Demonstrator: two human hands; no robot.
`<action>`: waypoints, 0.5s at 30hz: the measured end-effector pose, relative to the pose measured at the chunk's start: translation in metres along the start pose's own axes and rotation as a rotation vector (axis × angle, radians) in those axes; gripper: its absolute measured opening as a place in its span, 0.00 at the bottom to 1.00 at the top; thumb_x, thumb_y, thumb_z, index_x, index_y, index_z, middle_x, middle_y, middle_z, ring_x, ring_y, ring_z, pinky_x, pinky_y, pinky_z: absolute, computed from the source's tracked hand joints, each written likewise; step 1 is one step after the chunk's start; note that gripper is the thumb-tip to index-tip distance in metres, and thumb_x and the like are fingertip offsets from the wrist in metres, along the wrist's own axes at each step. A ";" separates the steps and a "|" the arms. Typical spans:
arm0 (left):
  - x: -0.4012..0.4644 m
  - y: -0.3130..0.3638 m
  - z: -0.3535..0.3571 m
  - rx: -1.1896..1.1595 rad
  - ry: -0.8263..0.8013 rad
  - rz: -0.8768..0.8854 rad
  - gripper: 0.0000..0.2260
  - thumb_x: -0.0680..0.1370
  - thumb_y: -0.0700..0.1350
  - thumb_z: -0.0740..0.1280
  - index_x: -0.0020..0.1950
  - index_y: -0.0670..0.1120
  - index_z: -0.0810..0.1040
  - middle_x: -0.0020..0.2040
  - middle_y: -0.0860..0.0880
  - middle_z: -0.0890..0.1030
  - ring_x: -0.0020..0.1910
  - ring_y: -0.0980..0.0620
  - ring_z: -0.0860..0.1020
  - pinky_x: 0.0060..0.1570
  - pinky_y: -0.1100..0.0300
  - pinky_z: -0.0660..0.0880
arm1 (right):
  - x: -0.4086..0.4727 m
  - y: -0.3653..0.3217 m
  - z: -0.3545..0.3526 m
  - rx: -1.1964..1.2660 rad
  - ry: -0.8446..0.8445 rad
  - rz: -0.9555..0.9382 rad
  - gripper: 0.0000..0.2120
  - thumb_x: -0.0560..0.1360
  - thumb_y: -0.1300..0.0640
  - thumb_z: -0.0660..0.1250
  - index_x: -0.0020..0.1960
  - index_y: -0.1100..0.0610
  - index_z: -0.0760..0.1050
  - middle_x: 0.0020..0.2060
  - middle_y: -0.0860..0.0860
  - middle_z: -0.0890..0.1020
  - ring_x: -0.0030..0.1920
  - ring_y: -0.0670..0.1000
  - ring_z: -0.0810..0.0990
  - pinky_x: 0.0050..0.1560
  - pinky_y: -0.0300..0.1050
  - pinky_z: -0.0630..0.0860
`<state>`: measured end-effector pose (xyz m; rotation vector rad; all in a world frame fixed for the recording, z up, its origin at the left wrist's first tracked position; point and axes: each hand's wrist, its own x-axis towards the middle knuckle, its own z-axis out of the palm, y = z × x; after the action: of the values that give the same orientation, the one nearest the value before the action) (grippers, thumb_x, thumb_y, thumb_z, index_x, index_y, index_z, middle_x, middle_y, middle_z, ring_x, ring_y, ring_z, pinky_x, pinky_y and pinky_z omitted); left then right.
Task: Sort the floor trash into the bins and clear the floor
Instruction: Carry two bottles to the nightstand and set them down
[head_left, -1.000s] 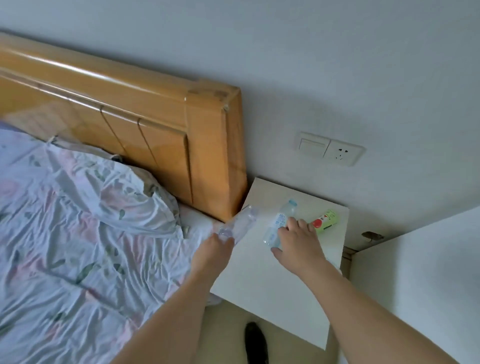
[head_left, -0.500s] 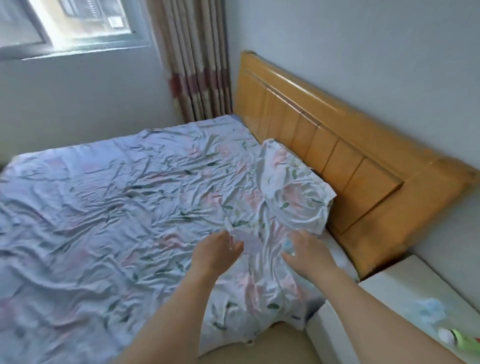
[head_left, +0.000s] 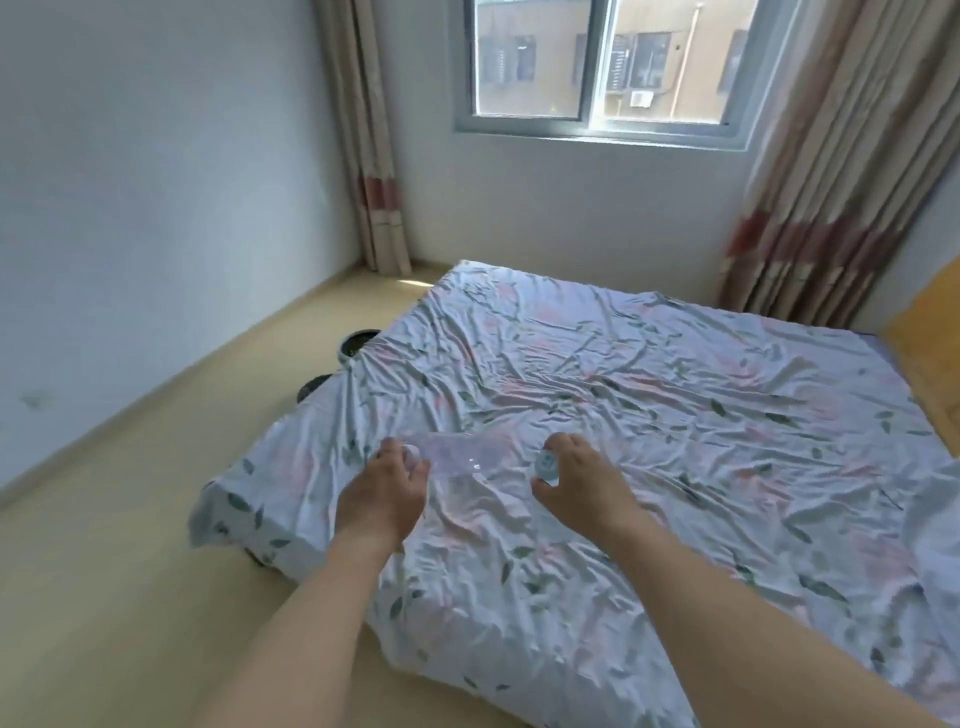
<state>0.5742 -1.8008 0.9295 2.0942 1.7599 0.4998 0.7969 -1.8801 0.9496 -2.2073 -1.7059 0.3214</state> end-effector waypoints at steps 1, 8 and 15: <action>0.007 -0.022 -0.010 -0.030 0.037 -0.044 0.14 0.82 0.55 0.56 0.57 0.45 0.67 0.57 0.45 0.78 0.54 0.42 0.77 0.45 0.54 0.70 | 0.013 -0.022 0.011 0.012 -0.019 -0.037 0.18 0.75 0.47 0.65 0.61 0.54 0.68 0.57 0.52 0.73 0.54 0.55 0.76 0.47 0.46 0.71; 0.093 -0.145 -0.068 -0.035 0.152 -0.201 0.10 0.82 0.51 0.57 0.55 0.45 0.66 0.58 0.45 0.78 0.55 0.42 0.76 0.45 0.55 0.66 | 0.122 -0.163 0.091 0.084 -0.078 -0.199 0.19 0.76 0.46 0.65 0.62 0.55 0.68 0.58 0.50 0.74 0.53 0.53 0.77 0.45 0.45 0.72; 0.225 -0.241 -0.146 0.065 0.183 -0.211 0.08 0.80 0.50 0.58 0.52 0.47 0.68 0.51 0.48 0.78 0.43 0.47 0.73 0.41 0.56 0.68 | 0.262 -0.286 0.141 0.170 -0.110 -0.228 0.18 0.76 0.47 0.65 0.61 0.55 0.69 0.56 0.50 0.74 0.48 0.50 0.75 0.44 0.43 0.70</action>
<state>0.3329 -1.5336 0.9491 1.9268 2.0977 0.5959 0.5563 -1.5443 0.9385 -1.8852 -1.8901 0.5164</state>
